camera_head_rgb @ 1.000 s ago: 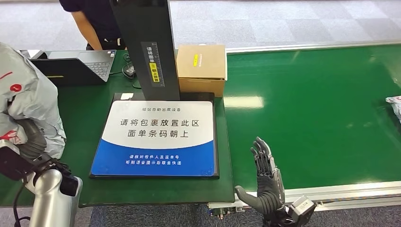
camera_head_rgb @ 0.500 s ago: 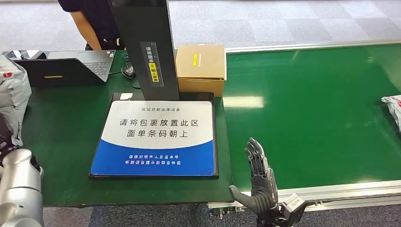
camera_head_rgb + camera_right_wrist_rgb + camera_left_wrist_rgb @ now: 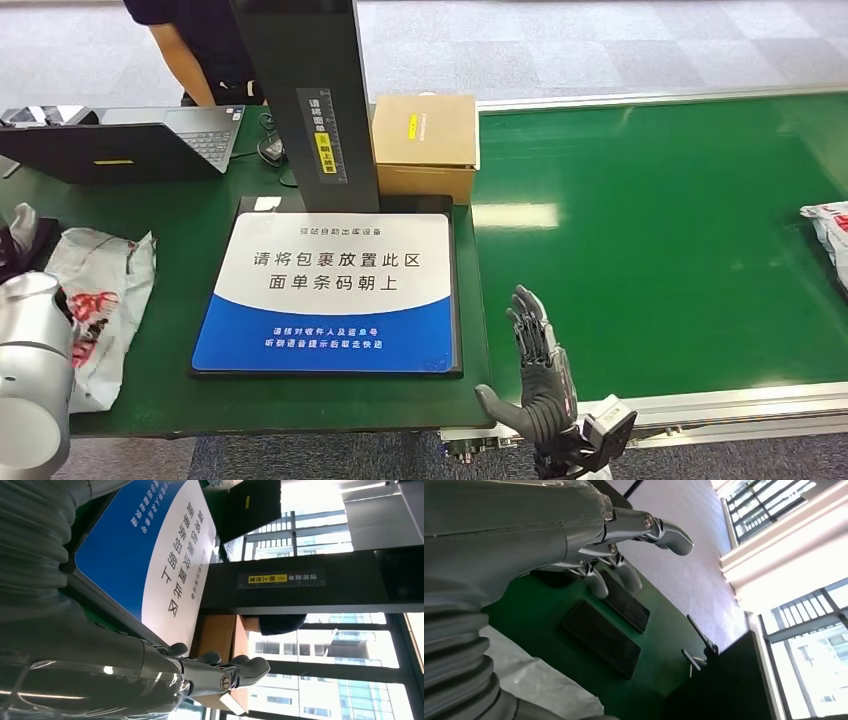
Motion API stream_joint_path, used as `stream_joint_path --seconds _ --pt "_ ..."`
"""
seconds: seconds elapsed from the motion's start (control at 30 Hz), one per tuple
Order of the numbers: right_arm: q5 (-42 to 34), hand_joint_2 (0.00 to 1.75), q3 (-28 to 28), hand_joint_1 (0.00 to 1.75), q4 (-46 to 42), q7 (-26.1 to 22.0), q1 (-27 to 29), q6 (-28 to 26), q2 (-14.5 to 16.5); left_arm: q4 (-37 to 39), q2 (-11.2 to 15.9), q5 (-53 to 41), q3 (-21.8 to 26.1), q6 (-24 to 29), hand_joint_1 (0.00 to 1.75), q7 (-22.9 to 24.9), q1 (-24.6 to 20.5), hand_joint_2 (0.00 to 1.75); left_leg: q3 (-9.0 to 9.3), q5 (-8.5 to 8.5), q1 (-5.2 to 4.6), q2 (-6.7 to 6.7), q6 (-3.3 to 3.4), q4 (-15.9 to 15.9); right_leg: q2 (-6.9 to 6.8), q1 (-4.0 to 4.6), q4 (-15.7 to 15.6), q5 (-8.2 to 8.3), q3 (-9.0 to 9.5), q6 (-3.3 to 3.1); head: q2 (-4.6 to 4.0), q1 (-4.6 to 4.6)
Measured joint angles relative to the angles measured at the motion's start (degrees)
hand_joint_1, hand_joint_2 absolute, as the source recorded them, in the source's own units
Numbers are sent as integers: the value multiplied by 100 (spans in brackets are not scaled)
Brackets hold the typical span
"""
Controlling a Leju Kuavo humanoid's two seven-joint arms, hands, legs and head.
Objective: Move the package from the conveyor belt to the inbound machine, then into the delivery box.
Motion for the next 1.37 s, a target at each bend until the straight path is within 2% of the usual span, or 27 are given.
stream_joint_path --seconds 0.2,0.33,0.43,0.53,0.6,0.77,0.9,1.07,1.37 --pt "-33 175 46 0 42 55 -48 -46 1 5 -25 448 -80 -611 0 -458 4 175 3 0 0 1 0 0 1 1 1 0 -1 -1 0 0" --pt "-64 175 48 0 46 64 -52 -90 1 -339 -182 1128 -342 -1294 0 -770 266 175 4 0 -2 2 0 -1 1 -1 0 0 0 -1 0 1" --pt "-69 175 45 0 65 62 -51 -79 8 -996 -362 1847 -750 -1780 0 -884 778 175 4 -2 -4 6 0 -1 6 -4 0 0 0 -1 0 2" --pt "-67 175 35 0 70 58 -44 -29 32 -2138 -565 2556 -1363 -2242 0 -881 1619 175 6 -5 -7 10 1 -1 11 -7 -3 -2 -1 0 0 0" --pt "-53 175 28 0 61 49 -29 -2 48 -2893 -691 2671 -1795 -2409 0 -871 2220 175 4 -8 -8 10 2 -1 10 -7 -6 -5 -2 1 0 1" --pt "101 175 18 0 -19 27 78 -81 79 -4395 -993 2243 -2886 -2589 0 -928 3504 175 3 -19 -9 8 9 -1 10 -8 -11 -10 0 3 0 2" --pt "172 175 39 0 -24 8 118 -142 80 -5025 -1163 1962 -3567 -2516 0 -1054 4127 175 3 -21 -9 8 11 -1 9 -8 -12 -10 1 4 0 1" --pt "189 175 89 0 -5 -4 88 -249 80 -5407 -1327 1937 -4093 -2397 0 -1219 4585 175 6 -20 -8 7 10 -2 9 -7 -10 -10 3 3 0 0" --pt "141 175 190 0 14 101 -94 -484 84 -5654 -1761 2047 -4527 -2376 0 -1348 4967 175 6 -20 -8 6 11 -1 7 -7 -10 -9 6 4 0 1"
